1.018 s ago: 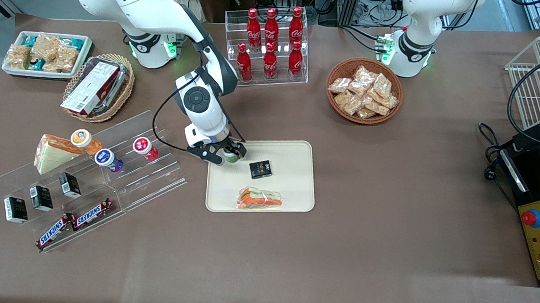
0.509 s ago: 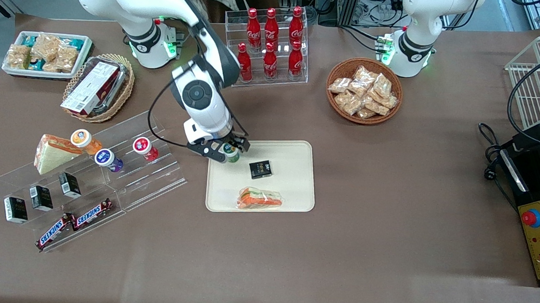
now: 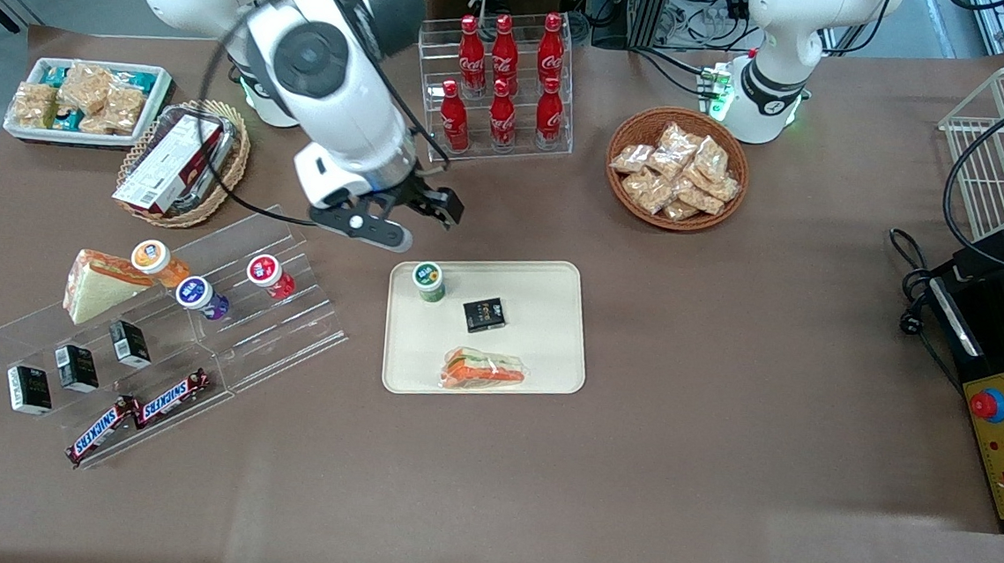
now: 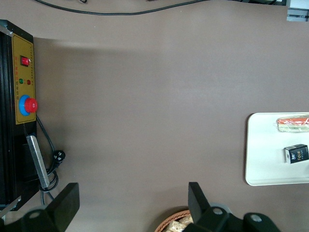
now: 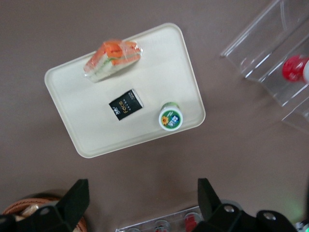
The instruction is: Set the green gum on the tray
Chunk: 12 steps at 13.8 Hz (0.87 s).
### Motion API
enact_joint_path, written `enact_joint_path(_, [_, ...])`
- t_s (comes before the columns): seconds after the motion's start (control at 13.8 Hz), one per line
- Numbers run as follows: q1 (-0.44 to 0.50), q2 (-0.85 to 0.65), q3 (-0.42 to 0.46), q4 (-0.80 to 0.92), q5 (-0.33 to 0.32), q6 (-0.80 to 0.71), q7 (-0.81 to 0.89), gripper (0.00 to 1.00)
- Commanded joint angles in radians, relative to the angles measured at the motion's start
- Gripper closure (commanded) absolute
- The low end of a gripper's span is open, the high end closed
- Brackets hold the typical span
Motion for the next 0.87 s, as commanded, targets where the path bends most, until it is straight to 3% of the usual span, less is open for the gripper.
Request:
enact_joint_path(0.0, [-0.201,-0.070,0.088,0.021,-0.057,-0.051,-0.317,0.00])
enact_joint_path(0.15, [-0.350,-0.107,0.145,0.021,-0.098,-0.089,-0.503,0.00])
enact_joint_path(0.36, [-0.435,-0.138,0.101,0.021,-0.140,-0.110,-0.689,0.00])
enact_joint_path(0.58, [-0.447,-0.139,0.003,0.028,-0.134,-0.121,-0.717,0.00])
enact_joint_path(0.8, [-0.547,-0.141,0.022,0.029,-0.124,-0.146,-0.720,0.00])
